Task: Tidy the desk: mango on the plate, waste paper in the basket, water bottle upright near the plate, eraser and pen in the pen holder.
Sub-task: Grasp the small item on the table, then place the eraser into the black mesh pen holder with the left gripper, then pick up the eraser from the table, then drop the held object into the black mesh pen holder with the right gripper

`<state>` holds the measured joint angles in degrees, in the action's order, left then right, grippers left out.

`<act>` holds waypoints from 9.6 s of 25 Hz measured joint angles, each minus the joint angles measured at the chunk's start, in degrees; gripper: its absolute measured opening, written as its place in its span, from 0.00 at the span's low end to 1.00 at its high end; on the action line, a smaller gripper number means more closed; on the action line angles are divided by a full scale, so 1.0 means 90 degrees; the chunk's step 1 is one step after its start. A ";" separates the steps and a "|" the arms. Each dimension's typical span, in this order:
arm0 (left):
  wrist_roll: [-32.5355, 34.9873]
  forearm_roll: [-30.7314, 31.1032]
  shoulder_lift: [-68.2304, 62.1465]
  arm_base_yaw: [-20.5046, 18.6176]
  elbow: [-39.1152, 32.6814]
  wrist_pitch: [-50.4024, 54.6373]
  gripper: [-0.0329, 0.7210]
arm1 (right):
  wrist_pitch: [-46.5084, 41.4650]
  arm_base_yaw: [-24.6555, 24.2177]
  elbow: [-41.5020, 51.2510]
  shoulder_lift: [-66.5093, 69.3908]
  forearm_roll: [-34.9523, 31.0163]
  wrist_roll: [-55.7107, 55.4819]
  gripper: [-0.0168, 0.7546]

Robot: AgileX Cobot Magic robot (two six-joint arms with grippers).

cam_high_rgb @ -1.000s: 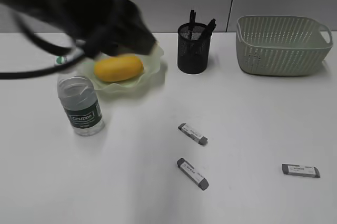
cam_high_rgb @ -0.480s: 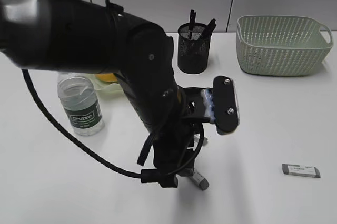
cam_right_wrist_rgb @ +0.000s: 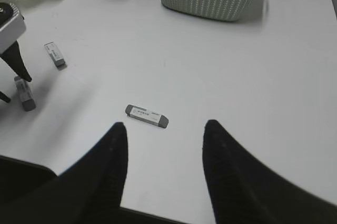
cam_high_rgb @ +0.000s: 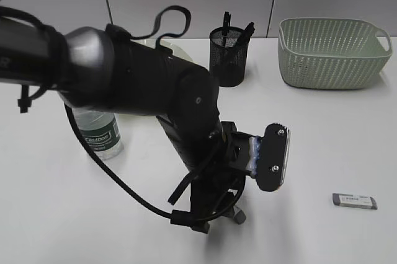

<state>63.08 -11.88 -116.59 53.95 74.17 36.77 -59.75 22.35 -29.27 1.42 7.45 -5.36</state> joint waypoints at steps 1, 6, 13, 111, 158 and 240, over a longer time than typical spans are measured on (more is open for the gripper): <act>0.0014 0.0000 -0.0057 0.0000 0.0000 -0.0006 0.49 | 0.0000 0.0000 0.0000 0.0000 0.0000 0.0000 0.51; 0.0053 -0.0006 -0.0255 0.0000 0.0000 -0.0203 0.46 | 0.0006 0.0000 0.0000 0.0000 0.0000 0.0000 0.51; 0.0059 -0.0095 -0.0480 0.0000 0.0027 -0.0403 0.39 | 0.0006 0.0000 0.0000 0.0000 0.0000 0.0000 0.51; -0.3061 -0.0693 -0.0419 -0.2375 0.4000 0.2319 0.22 | 0.0017 0.0000 0.0000 0.0000 0.0000 -0.0006 0.40; -0.7565 0.1392 1.2148 -0.2948 -0.4810 0.2670 0.23 | 0.0017 0.0000 0.0000 0.0000 -0.0006 -0.0006 0.40; -0.7566 0.1391 1.2992 -0.4855 -0.4815 0.2643 0.23 | 0.7153 0.0013 -0.2615 1.0615 -0.2533 0.3702 0.16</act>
<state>-5.01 0.63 0.34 10.25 30.83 60.56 4.63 22.47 -52.81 96.96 -15.35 27.96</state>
